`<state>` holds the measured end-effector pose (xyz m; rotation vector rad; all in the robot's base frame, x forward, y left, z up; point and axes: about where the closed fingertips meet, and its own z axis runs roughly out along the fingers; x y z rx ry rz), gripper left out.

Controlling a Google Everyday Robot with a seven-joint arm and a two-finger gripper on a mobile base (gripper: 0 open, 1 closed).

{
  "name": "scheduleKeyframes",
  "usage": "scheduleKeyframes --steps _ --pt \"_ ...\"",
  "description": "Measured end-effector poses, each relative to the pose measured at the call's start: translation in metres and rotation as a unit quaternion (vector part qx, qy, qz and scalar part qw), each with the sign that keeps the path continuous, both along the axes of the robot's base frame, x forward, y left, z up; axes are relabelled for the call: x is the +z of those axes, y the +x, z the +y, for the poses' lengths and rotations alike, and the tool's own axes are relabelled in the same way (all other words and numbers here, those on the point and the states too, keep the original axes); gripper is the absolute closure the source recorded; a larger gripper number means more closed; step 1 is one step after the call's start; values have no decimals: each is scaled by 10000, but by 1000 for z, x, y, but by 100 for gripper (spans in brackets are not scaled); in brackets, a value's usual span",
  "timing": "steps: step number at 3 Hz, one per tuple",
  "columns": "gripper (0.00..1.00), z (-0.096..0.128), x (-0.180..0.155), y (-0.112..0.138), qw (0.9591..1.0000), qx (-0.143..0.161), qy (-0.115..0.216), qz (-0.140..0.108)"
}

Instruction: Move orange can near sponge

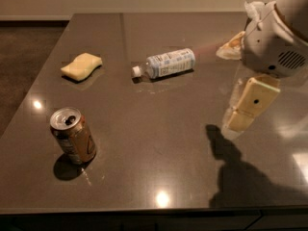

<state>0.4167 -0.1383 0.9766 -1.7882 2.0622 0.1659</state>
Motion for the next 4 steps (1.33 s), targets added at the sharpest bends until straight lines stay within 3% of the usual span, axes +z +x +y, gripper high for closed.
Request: scheduleKeyframes --steps 1,2,3,4 --pt "0 45 -11 -19 9984 431 330 -170" --pt "0 94 -26 -23 9952 653 625 -366" --pt "0 145 -38 -22 9910 819 1020 -282" --pt "0 183 -46 -20 9869 870 1359 -28"
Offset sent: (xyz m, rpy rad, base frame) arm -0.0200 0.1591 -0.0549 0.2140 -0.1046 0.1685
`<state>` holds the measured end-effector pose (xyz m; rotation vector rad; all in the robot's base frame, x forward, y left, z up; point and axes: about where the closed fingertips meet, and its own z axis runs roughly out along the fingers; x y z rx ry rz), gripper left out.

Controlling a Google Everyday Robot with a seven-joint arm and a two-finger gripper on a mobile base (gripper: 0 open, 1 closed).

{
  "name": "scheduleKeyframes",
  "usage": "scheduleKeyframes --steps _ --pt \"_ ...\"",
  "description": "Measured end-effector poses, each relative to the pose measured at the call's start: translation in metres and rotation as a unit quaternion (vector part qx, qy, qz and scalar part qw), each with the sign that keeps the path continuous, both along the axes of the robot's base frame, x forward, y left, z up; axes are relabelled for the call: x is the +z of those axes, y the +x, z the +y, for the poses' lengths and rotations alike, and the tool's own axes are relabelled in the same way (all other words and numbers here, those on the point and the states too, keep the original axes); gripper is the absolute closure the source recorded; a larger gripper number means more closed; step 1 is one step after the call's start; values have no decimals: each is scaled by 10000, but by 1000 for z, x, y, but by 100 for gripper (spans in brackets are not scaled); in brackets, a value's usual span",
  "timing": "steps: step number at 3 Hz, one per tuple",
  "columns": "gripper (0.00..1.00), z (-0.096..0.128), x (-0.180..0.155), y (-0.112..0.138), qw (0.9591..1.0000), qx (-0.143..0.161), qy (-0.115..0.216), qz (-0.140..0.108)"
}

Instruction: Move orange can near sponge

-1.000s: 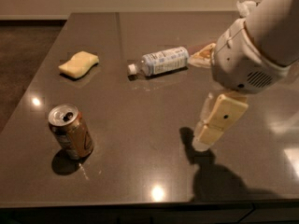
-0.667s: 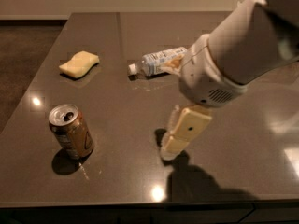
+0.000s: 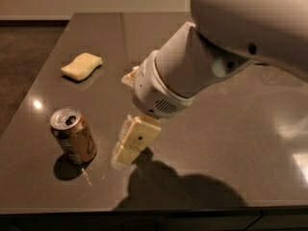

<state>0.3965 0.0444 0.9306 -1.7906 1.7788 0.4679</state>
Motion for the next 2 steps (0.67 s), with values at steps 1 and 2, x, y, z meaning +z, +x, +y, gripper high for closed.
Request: scheduleKeyframes --steps 1,2 --pt "0 37 -2 2 9989 -5 366 278" --pt "0 72 -4 7 9974 -93 633 329"
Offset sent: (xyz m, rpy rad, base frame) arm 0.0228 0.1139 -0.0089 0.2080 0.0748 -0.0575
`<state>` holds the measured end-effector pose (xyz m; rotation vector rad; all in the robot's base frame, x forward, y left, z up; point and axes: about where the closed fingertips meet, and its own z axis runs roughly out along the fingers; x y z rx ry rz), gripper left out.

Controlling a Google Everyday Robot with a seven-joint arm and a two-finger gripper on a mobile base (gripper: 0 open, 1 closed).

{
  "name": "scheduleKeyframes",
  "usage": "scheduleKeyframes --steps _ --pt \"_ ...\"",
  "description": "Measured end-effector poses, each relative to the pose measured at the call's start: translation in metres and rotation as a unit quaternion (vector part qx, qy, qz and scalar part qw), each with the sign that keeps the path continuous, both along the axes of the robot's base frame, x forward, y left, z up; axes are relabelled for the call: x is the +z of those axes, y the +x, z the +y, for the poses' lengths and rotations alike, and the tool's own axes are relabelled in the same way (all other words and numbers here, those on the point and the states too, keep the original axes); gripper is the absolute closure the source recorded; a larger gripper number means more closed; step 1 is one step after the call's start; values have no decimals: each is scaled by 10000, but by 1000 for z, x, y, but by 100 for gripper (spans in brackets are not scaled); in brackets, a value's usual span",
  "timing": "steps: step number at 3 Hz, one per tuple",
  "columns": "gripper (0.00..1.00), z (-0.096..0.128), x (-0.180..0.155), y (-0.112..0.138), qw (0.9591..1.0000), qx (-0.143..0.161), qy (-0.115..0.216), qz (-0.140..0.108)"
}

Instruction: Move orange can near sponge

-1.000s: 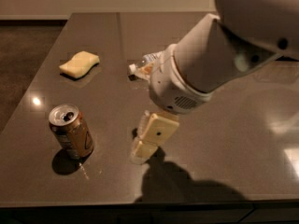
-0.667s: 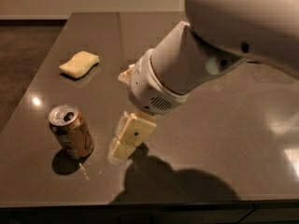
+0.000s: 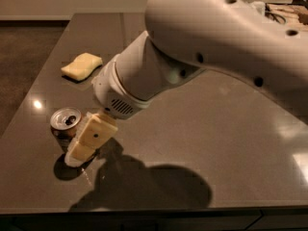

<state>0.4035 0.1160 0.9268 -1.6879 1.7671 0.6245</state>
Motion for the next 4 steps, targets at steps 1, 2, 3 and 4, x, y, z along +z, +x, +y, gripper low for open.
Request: scheduleKeyframes --steps 1,2,3,4 --pt "0 25 -8 7 9998 -46 205 -47" --pt "0 37 -20 11 9996 -17 289 -60" --pt "18 44 -27 12 9993 148 335 -19" --pt "41 47 -25 10 9987 305 410 67"
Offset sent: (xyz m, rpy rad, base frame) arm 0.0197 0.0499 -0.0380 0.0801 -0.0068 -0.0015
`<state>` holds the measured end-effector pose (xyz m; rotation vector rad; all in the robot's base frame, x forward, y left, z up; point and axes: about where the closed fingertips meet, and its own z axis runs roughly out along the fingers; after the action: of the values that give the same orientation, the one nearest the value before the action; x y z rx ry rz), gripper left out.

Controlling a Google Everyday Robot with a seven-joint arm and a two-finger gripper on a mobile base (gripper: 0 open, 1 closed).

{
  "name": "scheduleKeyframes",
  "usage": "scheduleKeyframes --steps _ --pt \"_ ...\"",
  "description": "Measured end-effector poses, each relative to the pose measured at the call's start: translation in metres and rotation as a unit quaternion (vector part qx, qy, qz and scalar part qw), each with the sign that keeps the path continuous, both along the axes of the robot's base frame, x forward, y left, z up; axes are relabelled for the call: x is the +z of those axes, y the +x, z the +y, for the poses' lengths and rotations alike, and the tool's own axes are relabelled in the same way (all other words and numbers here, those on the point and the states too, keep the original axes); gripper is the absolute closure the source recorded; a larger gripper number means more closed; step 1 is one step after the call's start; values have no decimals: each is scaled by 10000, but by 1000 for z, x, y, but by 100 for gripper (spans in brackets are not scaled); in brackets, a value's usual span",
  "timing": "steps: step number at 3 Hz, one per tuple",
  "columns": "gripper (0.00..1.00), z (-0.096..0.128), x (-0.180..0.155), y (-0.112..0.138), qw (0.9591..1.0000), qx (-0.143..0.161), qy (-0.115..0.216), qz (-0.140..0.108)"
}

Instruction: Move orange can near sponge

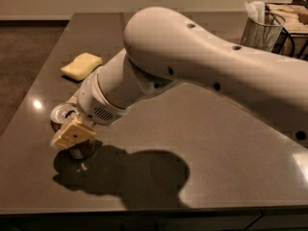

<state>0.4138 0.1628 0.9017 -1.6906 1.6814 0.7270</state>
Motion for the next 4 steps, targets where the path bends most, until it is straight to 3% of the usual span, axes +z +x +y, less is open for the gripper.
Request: scheduleKeyframes --steps 1,2,3,4 --pt "64 3 12 4 9999 50 112 111" --pt "87 8 30 32 9997 -168 187 73" --pt "100 16 45 74 9985 -508 206 -48" --pt "100 20 47 118 9957 -889 126 -208"
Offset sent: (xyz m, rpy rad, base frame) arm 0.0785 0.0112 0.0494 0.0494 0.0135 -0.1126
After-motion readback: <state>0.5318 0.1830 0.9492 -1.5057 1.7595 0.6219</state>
